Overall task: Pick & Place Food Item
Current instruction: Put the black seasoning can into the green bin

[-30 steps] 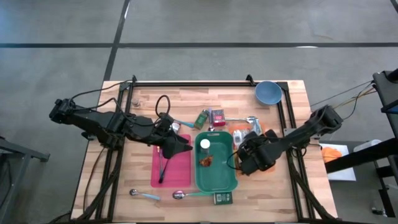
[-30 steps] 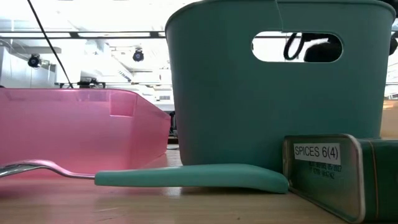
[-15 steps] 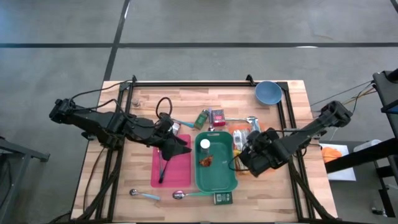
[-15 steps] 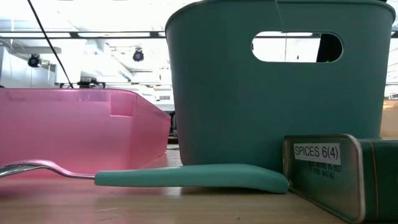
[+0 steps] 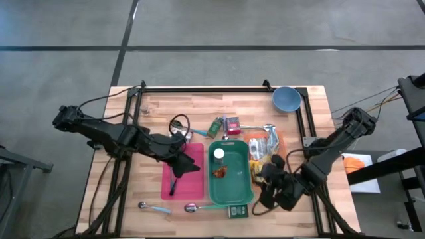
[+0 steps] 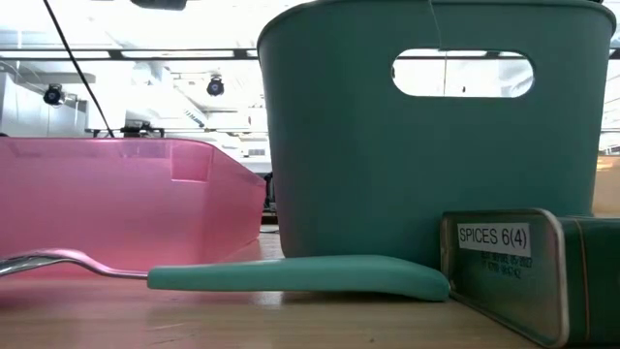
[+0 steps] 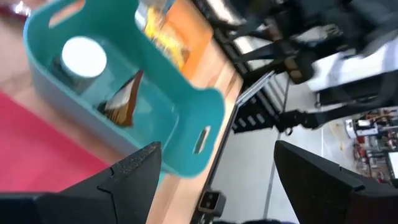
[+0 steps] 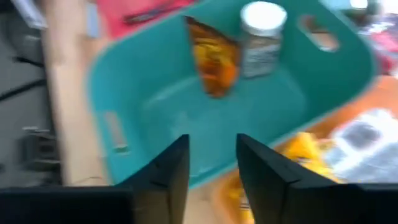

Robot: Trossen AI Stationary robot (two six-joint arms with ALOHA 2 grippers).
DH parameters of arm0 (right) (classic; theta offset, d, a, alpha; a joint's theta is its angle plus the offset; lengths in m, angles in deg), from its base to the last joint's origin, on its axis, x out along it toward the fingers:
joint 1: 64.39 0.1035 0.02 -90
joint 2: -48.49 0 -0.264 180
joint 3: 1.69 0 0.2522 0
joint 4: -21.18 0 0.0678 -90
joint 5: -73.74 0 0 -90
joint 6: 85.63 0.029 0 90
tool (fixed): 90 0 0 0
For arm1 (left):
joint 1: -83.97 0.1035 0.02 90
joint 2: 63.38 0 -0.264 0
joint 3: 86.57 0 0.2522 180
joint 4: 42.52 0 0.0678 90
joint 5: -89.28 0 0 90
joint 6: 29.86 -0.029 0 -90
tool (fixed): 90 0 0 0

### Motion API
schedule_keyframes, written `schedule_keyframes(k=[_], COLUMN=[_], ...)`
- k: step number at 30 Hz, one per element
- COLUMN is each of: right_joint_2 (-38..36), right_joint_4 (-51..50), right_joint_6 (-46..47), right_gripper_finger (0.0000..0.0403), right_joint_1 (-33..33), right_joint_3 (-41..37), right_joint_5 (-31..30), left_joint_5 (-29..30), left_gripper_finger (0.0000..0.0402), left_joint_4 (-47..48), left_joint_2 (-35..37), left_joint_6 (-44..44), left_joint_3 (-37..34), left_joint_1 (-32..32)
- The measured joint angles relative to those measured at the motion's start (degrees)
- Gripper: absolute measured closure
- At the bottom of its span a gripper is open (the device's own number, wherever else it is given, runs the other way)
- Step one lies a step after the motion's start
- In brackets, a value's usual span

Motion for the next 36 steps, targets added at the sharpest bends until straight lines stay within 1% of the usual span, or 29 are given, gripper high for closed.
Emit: schedule_keyframes(k=[4, 7, 8, 11, 19, 22, 24, 29, 31, 33, 36], right_joint_2=[0.3, 2.2, 3.1, 6.7, 18.0, 22.0, 24.4, 28.8, 29.6, 29.9, 29.6], right_joint_4=[6.9, 12.1, 13.9, 17.8, 18.1, 15.5, 11.1, -4.5, -9.1, -11.0, -10.1], right_joint_6=[-0.2, -0.2, -0.2, 1.0, 2.8, 2.6, 4.2, 14.1, 17.4, 19.0, 18.7], right_gripper_finger=[0.0336, 0.0378, 0.0386, 0.0389, 0.0391, 0.0391, 0.0391, 0.0391, 0.0391, 0.0391, 0.0391], right_joint_1=[1.9, 3.2, 3.5, 4.3, 5.9, 5.9, 5.9, 5.3, 4.9, 4.6, 4.0], right_joint_3=[-1.0, -1.1, -1.1, -0.7, 7.2, 11.4, 14.2, 19.9, 21.0, 21.3, 20.8], right_joint_5=[2.1, 2.8, 2.8, 2.9, 3.3, 3.7, 4.0, 3.9, 3.8, 3.0, 1.8], left_joint_5=[-1.9, -3.5, -3.7, -4.6, -6.1, -6.9, -7.1, -7.5, -7.6, -7.6, -7.6], left_gripper_finger=[0.0091, 0.0091, 0.0091, 0.0091, 0.0091, 0.0091, 0.0091, 0.0091, 0.0091, 0.0091, 0.0091], left_joint_4=[-0.3, -0.2, -0.4, -0.3, -0.4, -0.4, -0.6, -0.6, -0.6, -0.6, -0.6], left_joint_2=[0.0, 0.0, 0.0, 0.0, 0.0, 0.0, 0.0, 0.0, 0.0, 0.0, 0.0], left_joint_6=[0.7, 0.4, -0.1, -2.0, -8.2, -9.9, -10.5, -12.0, -12.8, -13.0, -13.1], left_joint_3=[-1.9, -2.9, -3.1, -3.5, -3.5, -3.5, -3.5, -3.5, -3.5, -3.5, -3.5], left_joint_1=[-0.2, -0.3, -0.4, -0.8, -1.0, -1.0, -1.0, -1.0, -1.0, -1.0, -1.0])
